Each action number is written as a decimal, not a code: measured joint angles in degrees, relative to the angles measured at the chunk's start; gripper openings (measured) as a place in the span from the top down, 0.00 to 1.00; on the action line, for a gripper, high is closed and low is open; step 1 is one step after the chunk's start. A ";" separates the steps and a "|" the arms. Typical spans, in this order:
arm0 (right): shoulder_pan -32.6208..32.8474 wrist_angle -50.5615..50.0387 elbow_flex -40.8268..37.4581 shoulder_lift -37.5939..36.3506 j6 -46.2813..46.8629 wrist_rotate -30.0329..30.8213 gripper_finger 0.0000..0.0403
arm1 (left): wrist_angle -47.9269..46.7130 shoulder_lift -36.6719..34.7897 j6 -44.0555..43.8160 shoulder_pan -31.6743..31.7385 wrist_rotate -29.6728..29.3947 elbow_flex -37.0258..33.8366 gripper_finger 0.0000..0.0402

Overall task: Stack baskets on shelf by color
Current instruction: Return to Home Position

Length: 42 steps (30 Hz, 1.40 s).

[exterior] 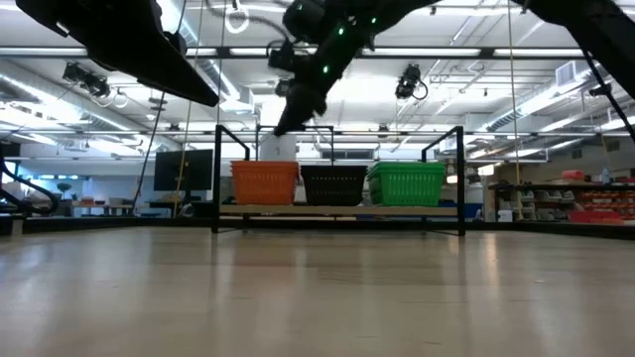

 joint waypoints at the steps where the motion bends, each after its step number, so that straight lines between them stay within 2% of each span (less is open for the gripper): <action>1: 0.07 0.15 0.04 -0.96 0.20 0.00 0.68 | -0.04 0.00 0.00 -0.01 0.00 0.00 0.57; 8: 0.43 -4.43 0.04 -7.49 7.16 -0.92 0.68 | -0.16 0.00 -0.07 0.01 -0.62 0.00 0.57; 12: 0.60 -10.54 0.04 -10.70 12.99 -7.48 0.68 | 0.89 -0.02 -1.38 0.85 -9.71 0.00 0.57; 14: 0.62 -12.54 -0.40 -12.29 15.51 -11.71 0.68 | 2.65 -0.02 2.08 1.99 -12.42 0.00 0.57; 16: 0.67 -12.69 -2.12 -14.30 18.70 -14.36 0.68 | 8.56 -0.01 9.94 3.92 -11.75 0.00 0.57; 18: 0.88 -12.63 -4.77 -16.46 21.13 -15.42 0.68 | 17.56 -0.02 18.26 6.90 -6.71 0.00 0.58; 21: 1.19 -13.32 -10.07 -20.45 24.18 -15.52 0.68 | 28.06 -0.02 26.50 14.90 8.12 0.02 0.63; 24: 1.19 -12.77 -16.40 -25.87 25.68 -14.48 0.68 | 30.41 -0.73 26.25 25.90 19.24 0.04 0.74; 27: 0.70 -8.67 -24.02 -32.62 26.40 -13.79 0.70 | 30.99 -1.60 23.60 36.03 30.57 0.07 0.93; 30: 0.60 -2.97 -32.10 -39.99 26.24 -13.59 0.78 | 30.91 -3.38 20.51 42.24 38.67 -0.02 0.98; 32: 0.38 0.21 -37.14 -44.76 25.94 -13.73 0.87 | 30.95 -5.71 20.82 43.25 41.47 -0.03 0.99; 35: -0.64 4.19 -44.80 -51.80 25.93 -14.03 0.98 | 30.52 -10.36 22.79 42.27 41.58 -3.09 0.99; 38: -2.43 8.38 -52.09 -58.86 27.21 -14.16 0.96 | 32.13 -17.01 23.17 42.22 40.04 -9.46 0.99; 42: -5.04 15.09 -61.92 -67.99 29.68 -17.41 0.94 | 40.41 -28.28 20.37 43.02 39.97 -21.44 0.99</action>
